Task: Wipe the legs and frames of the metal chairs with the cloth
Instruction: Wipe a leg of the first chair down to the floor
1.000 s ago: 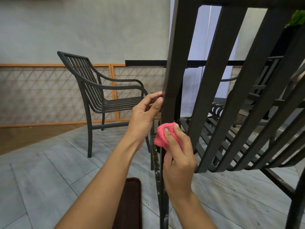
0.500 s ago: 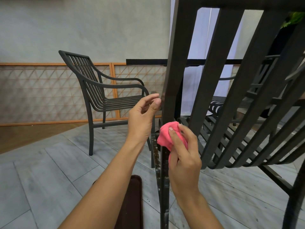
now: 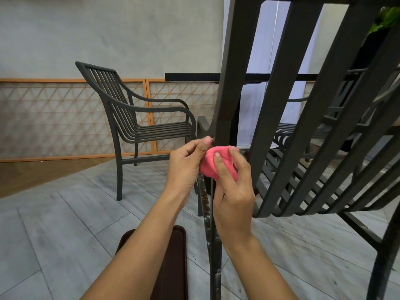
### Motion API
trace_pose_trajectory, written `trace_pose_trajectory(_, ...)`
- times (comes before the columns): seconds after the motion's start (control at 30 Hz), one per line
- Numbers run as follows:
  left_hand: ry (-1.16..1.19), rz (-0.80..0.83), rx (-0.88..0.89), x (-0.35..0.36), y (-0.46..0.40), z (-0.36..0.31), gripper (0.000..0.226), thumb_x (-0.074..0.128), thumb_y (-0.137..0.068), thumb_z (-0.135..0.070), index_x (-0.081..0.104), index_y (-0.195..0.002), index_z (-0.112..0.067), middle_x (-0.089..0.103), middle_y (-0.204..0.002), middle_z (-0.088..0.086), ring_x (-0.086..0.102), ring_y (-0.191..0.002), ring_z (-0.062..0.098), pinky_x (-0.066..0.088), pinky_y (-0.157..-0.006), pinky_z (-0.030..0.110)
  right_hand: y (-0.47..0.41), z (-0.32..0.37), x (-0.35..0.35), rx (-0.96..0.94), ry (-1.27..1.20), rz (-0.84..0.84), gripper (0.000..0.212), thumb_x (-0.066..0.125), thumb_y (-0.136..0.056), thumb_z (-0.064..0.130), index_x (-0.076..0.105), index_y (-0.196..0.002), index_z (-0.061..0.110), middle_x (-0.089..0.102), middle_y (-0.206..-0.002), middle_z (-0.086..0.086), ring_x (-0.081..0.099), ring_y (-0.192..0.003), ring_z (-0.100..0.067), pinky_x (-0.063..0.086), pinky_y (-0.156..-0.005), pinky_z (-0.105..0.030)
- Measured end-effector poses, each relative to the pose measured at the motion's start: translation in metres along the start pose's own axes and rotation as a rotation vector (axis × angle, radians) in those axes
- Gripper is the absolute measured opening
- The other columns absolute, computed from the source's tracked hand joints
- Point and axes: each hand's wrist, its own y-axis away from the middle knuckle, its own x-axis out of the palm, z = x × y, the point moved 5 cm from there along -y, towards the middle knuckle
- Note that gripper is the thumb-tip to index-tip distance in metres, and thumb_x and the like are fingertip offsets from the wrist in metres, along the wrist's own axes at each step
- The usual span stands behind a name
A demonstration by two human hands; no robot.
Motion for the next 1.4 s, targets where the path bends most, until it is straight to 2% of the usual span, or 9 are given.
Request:
trace_pose_trajectory(0.2, -0.006, -0.010, -0.005, 0.001, 0.002, 0.003, 0.023, 0.064, -0.066, -0.041, 0.070, -0.081, -0.025, 0.063, -0.065, -0.015, 0.057, -0.069, 0.004, 0.047, -0.064, 0.020, 0.018, -0.007, 0.005, -0.002, 0.083, -0.026, 0.035, 0.038, -0.099, 0.021, 0.061, -0.118, 0.003, 0.057, -0.120, -0.019, 0.051, -0.112, -0.026, 0.033, -0.104, -0.020)
trace_pose_trajectory(0.43, -0.010, -0.047, 0.025, 0.002, 0.003, 0.005, 0.028, 0.064, -0.067, -0.045, 0.070, -0.084, -0.024, 0.067, -0.090, 0.008, 0.062, -0.087, 0.022, 0.053, -0.075, 0.032, 0.034, -0.014, 0.007, -0.012, 0.063, -0.015, 0.034, 0.039, -0.098, 0.020, 0.061, -0.118, 0.004, 0.047, -0.124, -0.009, 0.052, -0.108, -0.024, 0.038, -0.099, -0.022)
trace_pose_trajectory(0.53, 0.003, -0.052, 0.026, 0.003, 0.004, 0.005, 0.027, 0.063, -0.069, -0.043, 0.069, -0.086, -0.023, 0.069, -0.094, 0.008, 0.064, -0.089, 0.022, 0.055, -0.072, 0.028, 0.039, -0.015, 0.007, -0.013, 0.063, -0.005, 0.036, 0.036, -0.100, 0.021, 0.061, -0.118, 0.004, 0.047, -0.125, -0.009, 0.052, -0.107, -0.024, 0.041, -0.096, -0.023)
trace_pose_trajectory(0.63, 0.007, -0.047, 0.033, 0.004, 0.004, 0.006, 0.026, 0.065, -0.068, -0.042, 0.069, -0.087, -0.024, 0.069, -0.095, 0.004, 0.064, -0.094, 0.023, 0.054, -0.076, 0.033, 0.043, -0.016, 0.007, -0.009, 0.051, 0.000, 0.035, 0.036, -0.099, 0.019, 0.061, -0.118, 0.003, 0.046, -0.125, -0.009, 0.052, -0.106, -0.024, 0.041, -0.095, -0.023)
trace_pose_trajectory(0.73, -0.013, -0.052, 0.041, 0.004, 0.004, 0.007, 0.019, 0.070, -0.071, -0.032, 0.067, -0.088, -0.025, 0.069, -0.091, -0.004, 0.065, -0.094, 0.015, 0.055, -0.076, 0.030, 0.048, -0.017, 0.008, -0.005, 0.051, 0.005, 0.035, 0.036, -0.100, 0.020, 0.061, -0.119, 0.003, 0.046, -0.125, -0.008, 0.052, -0.107, -0.024, 0.042, -0.095, -0.024)
trace_pose_trajectory(0.87, -0.017, -0.063, 0.046, 0.005, 0.004, 0.008, 0.017, 0.071, -0.075, -0.023, 0.066, -0.091, -0.023, 0.069, -0.093, -0.001, 0.066, -0.093, 0.014, 0.054, -0.076, 0.028, 0.056, -0.021, 0.009, -0.011, 0.055, 0.003, 0.030, 0.042, -0.097, 0.016, 0.057, -0.121, 0.006, 0.047, -0.125, -0.008, 0.052, -0.105, -0.024, 0.040, -0.096, -0.023)
trace_pose_trajectory(1.0, -0.027, -0.065, 0.047, 0.005, 0.005, 0.008, 0.018, 0.070, -0.075, -0.026, 0.066, -0.092, -0.023, 0.070, -0.096, 0.001, 0.066, -0.097, 0.016, 0.055, -0.080, 0.031, 0.066, -0.023, 0.010, -0.003, 0.067, 0.034, 0.033, 0.037, -0.100, 0.019, 0.060, -0.119, 0.005, 0.047, -0.125, -0.008, 0.052, -0.105, -0.024, 0.042, -0.092, -0.022)
trace_pose_trajectory(1.2, -0.038, -0.065, 0.044, 0.005, 0.006, 0.007, 0.019, 0.070, -0.073, -0.029, 0.066, -0.091, -0.025, 0.070, -0.093, -0.002, 0.066, -0.096, 0.013, 0.055, -0.080, 0.030, 0.076, -0.025, 0.010, 0.011, 0.080, 0.072, 0.032, 0.050, -0.088, 0.010, 0.062, -0.117, 0.003, 0.047, -0.123, -0.008, 0.052, -0.102, -0.024, 0.052, -0.080, -0.029)
trace_pose_trajectory(1.4, -0.080, -0.064, 0.044, 0.003, 0.008, 0.011, 0.027, 0.071, -0.069, -0.033, 0.066, -0.094, -0.023, 0.070, -0.098, 0.006, 0.066, -0.098, 0.021, 0.056, -0.079, 0.034, 0.076, -0.025, 0.008, 0.021, 0.057, 0.115, 0.033, 0.047, -0.087, 0.009, 0.062, -0.116, 0.003, 0.046, -0.122, -0.008, 0.051, -0.104, -0.024, 0.050, -0.082, -0.029)
